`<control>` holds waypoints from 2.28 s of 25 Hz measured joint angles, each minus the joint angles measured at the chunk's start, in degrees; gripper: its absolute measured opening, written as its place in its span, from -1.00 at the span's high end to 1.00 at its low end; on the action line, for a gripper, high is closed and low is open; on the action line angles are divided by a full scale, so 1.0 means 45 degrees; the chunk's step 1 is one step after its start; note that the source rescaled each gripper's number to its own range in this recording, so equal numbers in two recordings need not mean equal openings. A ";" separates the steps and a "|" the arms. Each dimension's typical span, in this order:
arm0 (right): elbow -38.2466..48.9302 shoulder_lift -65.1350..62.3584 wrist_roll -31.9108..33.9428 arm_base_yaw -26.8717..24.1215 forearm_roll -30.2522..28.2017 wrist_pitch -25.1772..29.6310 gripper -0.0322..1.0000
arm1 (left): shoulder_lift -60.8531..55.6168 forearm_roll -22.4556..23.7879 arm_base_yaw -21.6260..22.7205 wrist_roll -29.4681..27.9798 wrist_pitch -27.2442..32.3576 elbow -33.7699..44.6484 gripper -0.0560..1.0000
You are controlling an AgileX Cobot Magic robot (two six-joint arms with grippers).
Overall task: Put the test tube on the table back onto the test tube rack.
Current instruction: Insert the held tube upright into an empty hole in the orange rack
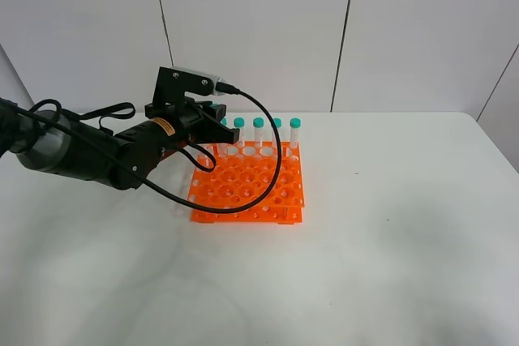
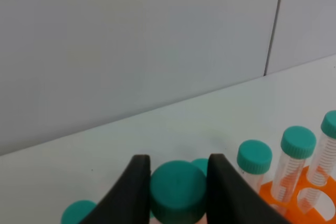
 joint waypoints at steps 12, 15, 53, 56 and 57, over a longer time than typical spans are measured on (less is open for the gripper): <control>0.0000 0.0000 0.0000 0.0000 0.0000 0.0000 -0.61 | 0.0000 0.0012 0.0000 0.0000 0.0090 0.0029 0.89; 0.0000 0.0000 0.0000 0.0000 0.0000 0.0000 -0.61 | 0.0123 0.0012 0.0000 0.0000 0.0001 0.0074 0.89; 0.0000 0.0000 0.0000 0.0000 0.0000 0.0000 -0.61 | 0.1237 0.0068 0.0085 0.0269 -0.0386 0.0114 0.89; 0.0000 0.0000 0.0000 0.0000 0.0000 0.0000 -0.61 | 0.1279 0.0072 0.0085 0.0282 -0.0395 0.0114 0.89; 0.0000 0.0000 0.0000 0.0000 0.0000 0.0000 -0.61 | 0.1291 0.0089 0.0085 0.0282 -0.0399 0.0114 0.89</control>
